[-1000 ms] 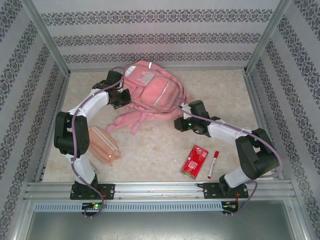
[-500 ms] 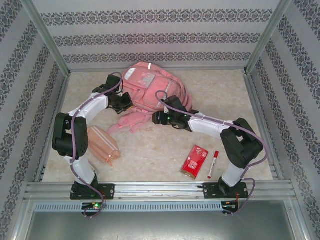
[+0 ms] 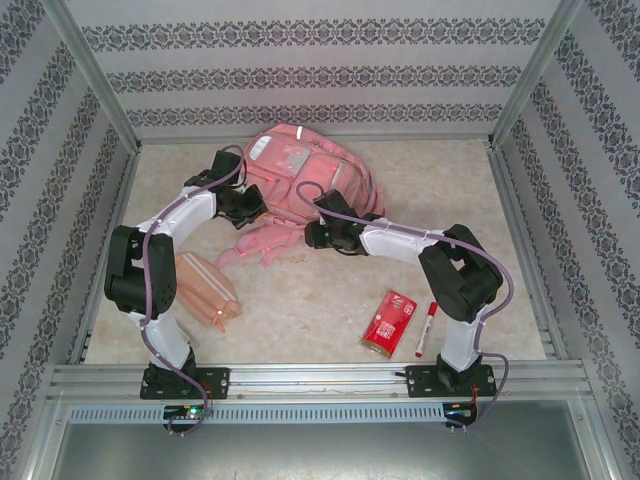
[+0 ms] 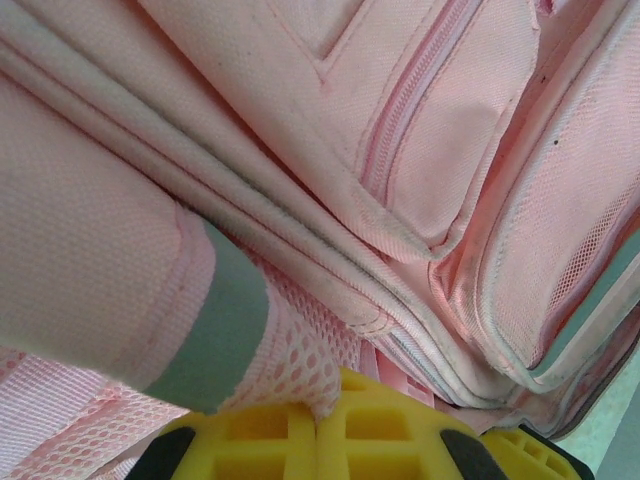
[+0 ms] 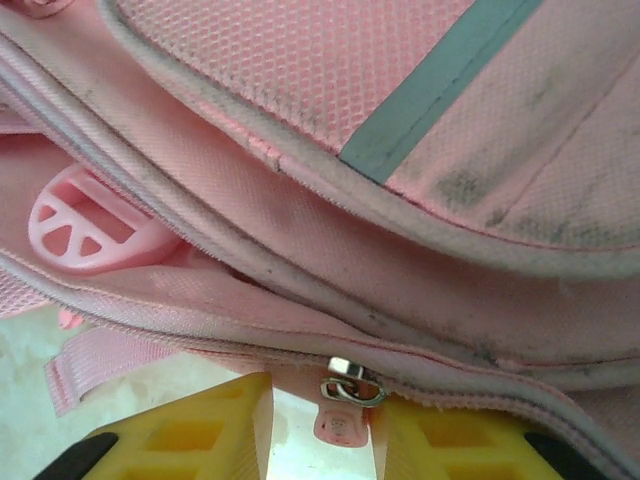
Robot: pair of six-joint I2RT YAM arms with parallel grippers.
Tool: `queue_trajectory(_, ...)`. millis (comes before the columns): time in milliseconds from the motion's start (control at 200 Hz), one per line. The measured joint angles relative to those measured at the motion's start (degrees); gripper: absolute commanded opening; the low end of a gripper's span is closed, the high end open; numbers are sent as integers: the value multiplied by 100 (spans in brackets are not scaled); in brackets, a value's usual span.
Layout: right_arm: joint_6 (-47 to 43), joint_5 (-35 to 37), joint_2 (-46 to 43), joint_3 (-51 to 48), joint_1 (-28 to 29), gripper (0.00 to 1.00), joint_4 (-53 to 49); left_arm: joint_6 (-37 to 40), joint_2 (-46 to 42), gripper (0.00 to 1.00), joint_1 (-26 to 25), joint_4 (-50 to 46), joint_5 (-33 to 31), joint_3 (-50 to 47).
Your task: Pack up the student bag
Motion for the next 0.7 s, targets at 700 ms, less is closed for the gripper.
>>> queue_trajectory(700, -262, 275, -857, -332, -306, 0, -713, 684, 13, 0, 111, -72, -15, 50)
